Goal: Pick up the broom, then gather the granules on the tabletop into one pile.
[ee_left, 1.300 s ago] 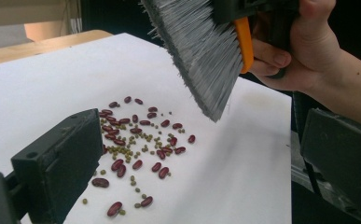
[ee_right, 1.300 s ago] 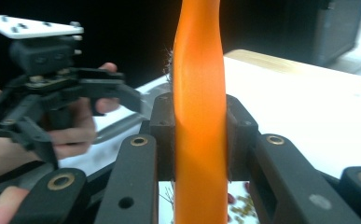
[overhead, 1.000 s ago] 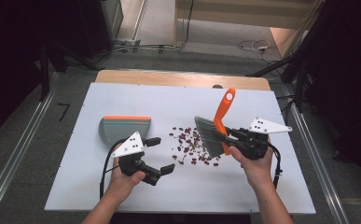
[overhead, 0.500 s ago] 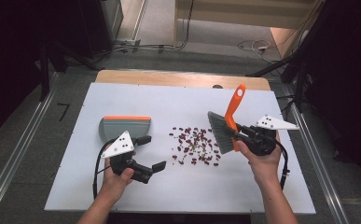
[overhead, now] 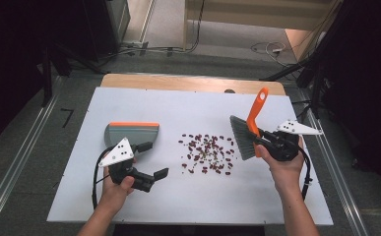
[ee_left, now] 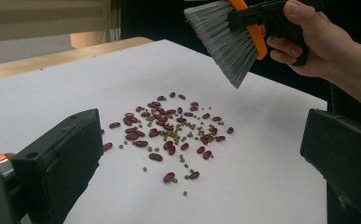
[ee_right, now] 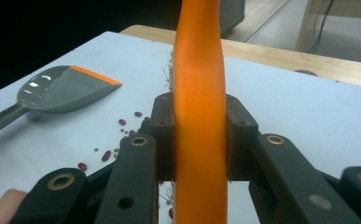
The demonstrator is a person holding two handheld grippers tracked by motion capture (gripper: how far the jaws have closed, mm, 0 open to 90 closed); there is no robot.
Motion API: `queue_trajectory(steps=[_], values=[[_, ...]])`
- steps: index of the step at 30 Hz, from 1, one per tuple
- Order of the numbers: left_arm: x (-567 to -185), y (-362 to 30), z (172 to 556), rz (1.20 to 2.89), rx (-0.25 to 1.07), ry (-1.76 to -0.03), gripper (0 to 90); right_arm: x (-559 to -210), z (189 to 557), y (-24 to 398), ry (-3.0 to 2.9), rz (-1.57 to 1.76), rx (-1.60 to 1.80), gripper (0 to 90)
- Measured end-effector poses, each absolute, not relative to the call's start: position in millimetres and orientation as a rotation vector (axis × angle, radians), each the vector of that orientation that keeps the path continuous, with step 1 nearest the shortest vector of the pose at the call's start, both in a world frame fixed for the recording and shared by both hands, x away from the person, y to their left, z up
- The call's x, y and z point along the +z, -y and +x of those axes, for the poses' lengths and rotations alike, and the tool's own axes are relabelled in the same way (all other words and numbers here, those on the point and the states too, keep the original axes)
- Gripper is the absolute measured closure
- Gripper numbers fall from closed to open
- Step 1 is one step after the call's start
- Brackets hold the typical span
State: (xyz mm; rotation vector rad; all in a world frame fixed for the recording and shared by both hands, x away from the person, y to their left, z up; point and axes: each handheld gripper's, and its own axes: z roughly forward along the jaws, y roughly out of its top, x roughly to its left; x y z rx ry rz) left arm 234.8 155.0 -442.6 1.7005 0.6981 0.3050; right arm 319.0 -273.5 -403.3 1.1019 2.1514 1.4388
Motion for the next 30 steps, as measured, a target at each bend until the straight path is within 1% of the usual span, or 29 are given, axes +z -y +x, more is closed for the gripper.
queue_trajectory(steps=[8, 15, 22, 30], values=[[-442, -166, 231, 1.693, 0.331, -0.737, 0.0, -399, 326, 280, -2.140, 1.139, 1.316, 68.8], [-443, -173, 223, 1.701, 0.358, -0.741, 0.0, -400, 342, 278, -2.171, 1.137, 1.140, 68.8], [-449, -177, 219, 1.722, 0.369, -0.751, 0.0, -405, 369, 256, -2.246, 1.092, 0.915, 68.8], [-449, -183, 218, 1.709, 0.383, -0.768, 0.0, -420, 394, 214, -2.302, 1.005, 0.617, 68.8]])
